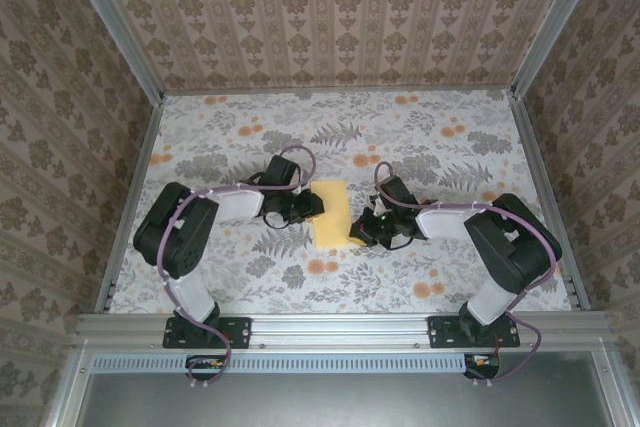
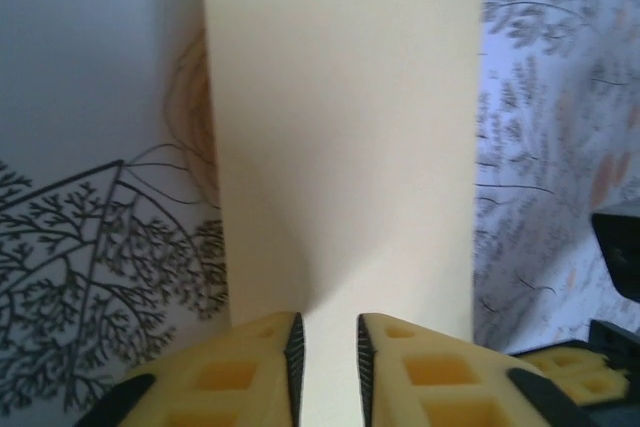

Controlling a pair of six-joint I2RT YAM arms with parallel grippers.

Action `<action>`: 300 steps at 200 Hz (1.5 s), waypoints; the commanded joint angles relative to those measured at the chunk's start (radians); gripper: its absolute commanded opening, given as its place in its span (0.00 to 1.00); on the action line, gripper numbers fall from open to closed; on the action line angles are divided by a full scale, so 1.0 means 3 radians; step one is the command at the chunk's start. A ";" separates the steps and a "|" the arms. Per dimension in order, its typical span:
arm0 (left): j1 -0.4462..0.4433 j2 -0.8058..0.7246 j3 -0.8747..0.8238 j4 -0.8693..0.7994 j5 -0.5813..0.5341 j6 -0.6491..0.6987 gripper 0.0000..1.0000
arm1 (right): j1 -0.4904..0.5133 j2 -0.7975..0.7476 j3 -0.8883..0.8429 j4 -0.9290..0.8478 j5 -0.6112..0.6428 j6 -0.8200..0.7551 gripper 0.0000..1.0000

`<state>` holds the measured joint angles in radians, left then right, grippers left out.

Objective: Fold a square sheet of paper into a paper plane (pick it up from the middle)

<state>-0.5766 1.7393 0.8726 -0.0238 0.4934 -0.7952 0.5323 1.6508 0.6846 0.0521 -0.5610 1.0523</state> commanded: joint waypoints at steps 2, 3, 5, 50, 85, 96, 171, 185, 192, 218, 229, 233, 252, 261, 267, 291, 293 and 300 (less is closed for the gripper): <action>-0.0011 -0.0241 -0.0062 0.0181 -0.0051 0.0144 0.28 | -0.0020 -0.0029 0.0115 -0.0214 0.0039 -0.0043 0.04; -0.0011 -0.0243 -0.0064 0.0179 -0.0055 0.0147 0.28 | -0.0020 -0.0028 0.0118 -0.0217 0.0039 -0.0042 0.04; -0.0011 -0.0243 -0.0068 0.0175 -0.0061 0.0153 0.28 | -0.0021 -0.0025 0.0123 -0.0223 0.0039 -0.0044 0.04; -0.0006 -0.0014 -0.0001 0.0143 -0.0024 0.0138 0.20 | -0.0022 0.0000 0.0190 -0.0320 0.0014 -0.0069 0.04; -0.0006 0.0134 0.0078 -0.0035 -0.0097 0.0152 0.16 | -0.0020 0.0000 0.0236 -0.0353 -0.0006 -0.0083 0.04; -0.0006 0.0169 0.0087 -0.0092 -0.0115 0.0164 0.16 | -0.0019 -0.0001 0.0253 -0.0333 -0.0021 -0.0081 0.04; -0.0031 0.0192 -0.0051 -0.0163 -0.0177 0.0161 0.12 | 0.0086 0.0194 0.0470 0.0226 -0.0083 0.0097 0.04; -0.0031 0.0171 -0.0019 -0.0176 -0.0177 0.0173 0.12 | 0.0115 0.0284 0.0543 0.0293 -0.0065 0.0121 0.04; -0.0031 0.0154 0.0004 -0.0191 -0.0173 0.0185 0.12 | 0.0127 0.0321 0.0565 0.0332 -0.0040 0.0142 0.04; -0.0016 0.0036 0.0133 -0.0207 -0.0120 0.0238 0.14 | 0.0168 0.0441 0.0637 0.0373 0.0021 0.0186 0.04; 0.0007 -0.0024 0.0179 -0.0197 -0.0116 0.0241 0.15 | 0.0179 0.0469 0.0643 0.0380 0.0047 0.0203 0.04; 0.0017 -0.0042 0.0192 -0.0197 -0.0124 0.0236 0.15 | 0.0185 0.0477 0.0645 0.0379 0.0056 0.0205 0.04; 0.0092 -0.0077 0.0234 -0.0206 -0.0174 0.0226 0.16 | 0.0184 0.0509 0.0655 0.0379 0.0087 0.0211 0.04; 0.0129 -0.0051 0.0241 -0.0225 -0.0187 0.0222 0.16 | 0.0187 0.0519 0.0655 0.0380 0.0095 0.0211 0.04; 0.0151 -0.0025 0.0248 -0.0227 -0.0188 0.0222 0.16 | 0.0184 0.0524 0.0656 0.0383 0.0098 0.0217 0.04; 0.0183 0.0100 0.0283 -0.0266 -0.0172 0.0253 0.15 | 0.0184 0.0557 0.0653 0.0412 0.0105 0.0237 0.04; 0.0182 0.0116 0.0291 -0.0274 -0.0172 0.0258 0.15 | 0.0184 0.0560 0.0656 0.0414 0.0104 0.0238 0.04; 0.0183 0.0164 0.0315 -0.0302 -0.0168 0.0263 0.15 | 0.0184 0.0571 0.0663 0.0428 0.0099 0.0241 0.04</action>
<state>-0.5266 1.7523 0.9379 -0.0696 0.4515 -0.7475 0.5835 1.8023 0.8577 0.1581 -0.5510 1.1042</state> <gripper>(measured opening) 0.152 0.051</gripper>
